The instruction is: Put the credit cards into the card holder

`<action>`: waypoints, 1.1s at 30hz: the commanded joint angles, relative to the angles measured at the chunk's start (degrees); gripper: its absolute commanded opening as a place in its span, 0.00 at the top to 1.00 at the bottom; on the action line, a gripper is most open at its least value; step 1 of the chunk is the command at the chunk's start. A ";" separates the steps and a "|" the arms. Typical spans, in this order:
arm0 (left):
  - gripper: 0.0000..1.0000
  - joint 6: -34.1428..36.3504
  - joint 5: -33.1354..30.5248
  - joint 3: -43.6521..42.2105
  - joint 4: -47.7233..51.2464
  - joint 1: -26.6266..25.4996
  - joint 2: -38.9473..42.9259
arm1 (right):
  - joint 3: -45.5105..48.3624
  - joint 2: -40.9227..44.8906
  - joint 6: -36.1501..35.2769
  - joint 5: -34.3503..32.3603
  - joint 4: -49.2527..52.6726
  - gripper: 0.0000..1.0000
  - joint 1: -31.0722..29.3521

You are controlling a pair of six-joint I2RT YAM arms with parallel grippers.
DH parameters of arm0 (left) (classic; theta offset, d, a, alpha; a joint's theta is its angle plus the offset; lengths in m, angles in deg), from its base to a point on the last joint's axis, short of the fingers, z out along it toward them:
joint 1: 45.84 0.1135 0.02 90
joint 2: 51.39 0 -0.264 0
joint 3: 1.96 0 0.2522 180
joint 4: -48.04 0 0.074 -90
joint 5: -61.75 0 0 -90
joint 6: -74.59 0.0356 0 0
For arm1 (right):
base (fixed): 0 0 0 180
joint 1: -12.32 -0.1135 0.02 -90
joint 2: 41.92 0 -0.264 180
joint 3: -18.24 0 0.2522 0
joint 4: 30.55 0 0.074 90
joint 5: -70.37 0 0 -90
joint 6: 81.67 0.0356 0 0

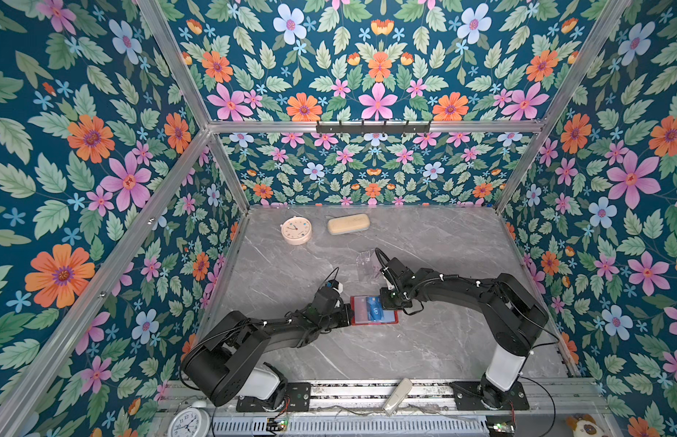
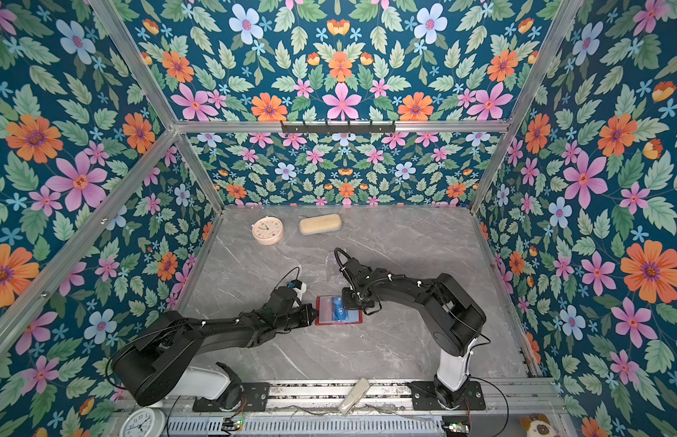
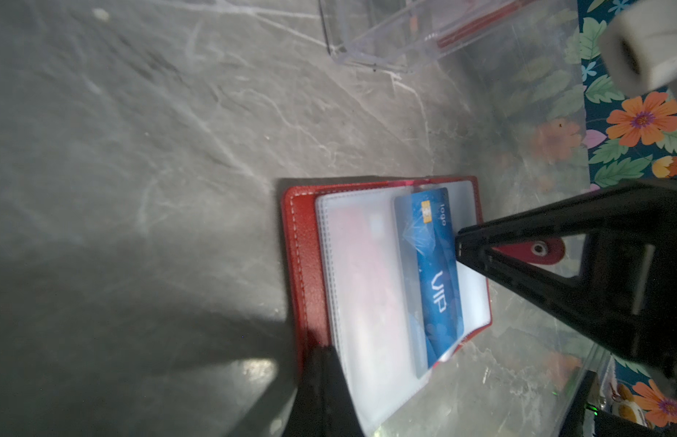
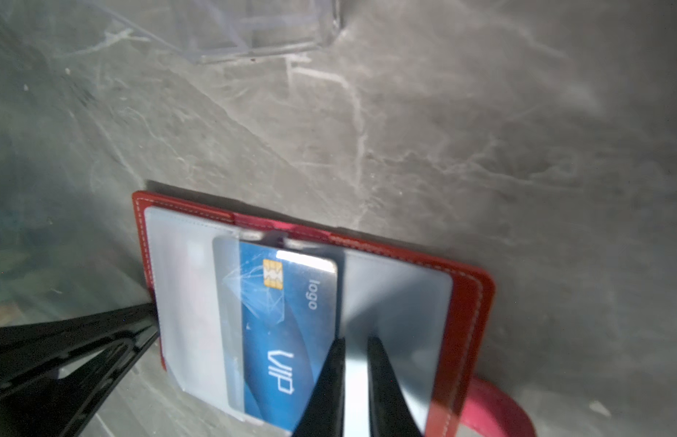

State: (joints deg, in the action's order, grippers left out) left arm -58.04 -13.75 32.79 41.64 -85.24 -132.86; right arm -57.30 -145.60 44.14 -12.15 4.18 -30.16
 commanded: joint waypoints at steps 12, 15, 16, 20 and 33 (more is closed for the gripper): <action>1.00 0.61 -1.27 -0.32 7.35 -0.02 -0.39 | -0.97 -0.21 -1.36 -2.11 4.43 0.64 -1.15; 1.00 0.62 -1.23 -0.38 7.39 -0.04 -0.19 | -0.98 1.04 -1.45 -2.61 4.08 0.64 -1.70; 1.00 0.61 -1.23 -0.36 7.34 0.01 -0.16 | -1.05 1.40 -1.46 -2.93 4.08 0.65 -1.88; 1.00 0.65 -1.40 -0.49 7.62 -0.07 0.16 | -1.55 1.75 -1.39 -3.95 4.41 0.74 -2.34; 1.00 0.66 -1.48 -0.57 7.60 -0.05 0.17 | -4.74 -2.77 -1.54 -3.18 6.79 1.00 -3.11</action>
State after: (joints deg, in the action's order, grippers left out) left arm -58.04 -13.84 32.70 42.07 -85.30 -132.47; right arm -61.50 -147.65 42.46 -14.90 9.23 -33.09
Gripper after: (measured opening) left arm 0.044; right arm 0.050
